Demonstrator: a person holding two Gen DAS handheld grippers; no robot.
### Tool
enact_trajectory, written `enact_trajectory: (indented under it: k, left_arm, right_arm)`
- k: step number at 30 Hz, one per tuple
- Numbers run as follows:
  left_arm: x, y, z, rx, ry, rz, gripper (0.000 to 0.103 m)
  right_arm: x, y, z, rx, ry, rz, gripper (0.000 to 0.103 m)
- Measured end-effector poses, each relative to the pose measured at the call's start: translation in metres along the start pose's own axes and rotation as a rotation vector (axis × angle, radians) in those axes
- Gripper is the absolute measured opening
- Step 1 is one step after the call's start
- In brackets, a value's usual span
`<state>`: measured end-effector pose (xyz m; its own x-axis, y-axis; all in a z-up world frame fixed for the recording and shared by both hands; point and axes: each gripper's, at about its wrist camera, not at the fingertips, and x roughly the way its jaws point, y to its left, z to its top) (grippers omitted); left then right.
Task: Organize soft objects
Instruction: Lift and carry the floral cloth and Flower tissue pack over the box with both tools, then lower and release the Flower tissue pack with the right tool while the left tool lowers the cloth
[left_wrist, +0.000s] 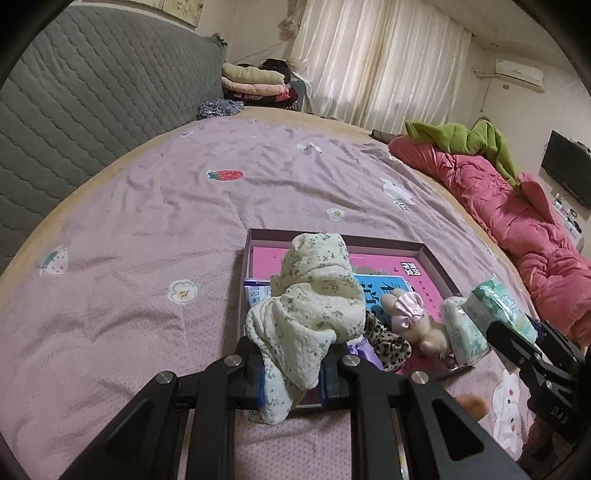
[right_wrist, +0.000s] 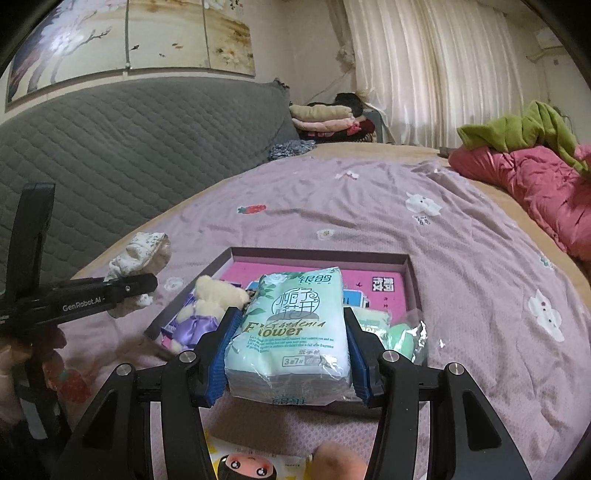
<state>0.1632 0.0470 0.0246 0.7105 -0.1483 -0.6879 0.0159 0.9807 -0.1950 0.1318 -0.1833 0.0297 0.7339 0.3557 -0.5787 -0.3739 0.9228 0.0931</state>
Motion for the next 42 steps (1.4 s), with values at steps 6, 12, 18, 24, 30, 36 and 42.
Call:
enact_trajectory:
  k: [6, 12, 18, 24, 30, 36, 42]
  left_arm:
    - [0.009, 0.001, 0.004, -0.006, 0.021, -0.032, 0.019]
    - [0.018, 0.002, 0.007, -0.008, 0.049, -0.018, 0.020]
    - [0.029, 0.005, 0.007, -0.018, 0.075, -0.013, 0.020]
    - [0.043, 0.007, 0.007, -0.026, 0.109, -0.005, 0.020]
    - [0.053, 0.006, 0.004, -0.018, 0.134, 0.010, 0.020]
    - [0.062, 0.008, 0.000, -0.020, 0.163, 0.021, 0.020]
    - [0.065, 0.001, -0.005, 0.005, 0.170, 0.021, 0.020]
  right_arm:
    - [0.005, 0.002, 0.002, -0.006, -0.002, -0.010, 0.055]
    - [0.013, 0.007, 0.007, -0.040, -0.007, -0.023, 0.055]
    - [0.020, 0.004, 0.014, -0.034, -0.023, -0.035, 0.055]
    - [0.025, 0.001, 0.021, -0.035, -0.037, -0.037, 0.055]
    - [0.038, -0.002, 0.025, -0.047, -0.029, -0.034, 0.055]
    - [0.047, 0.001, 0.024, -0.053, -0.017, -0.016, 0.055]
    - [0.053, 0.004, 0.022, -0.060, 0.000, -0.016, 0.055]
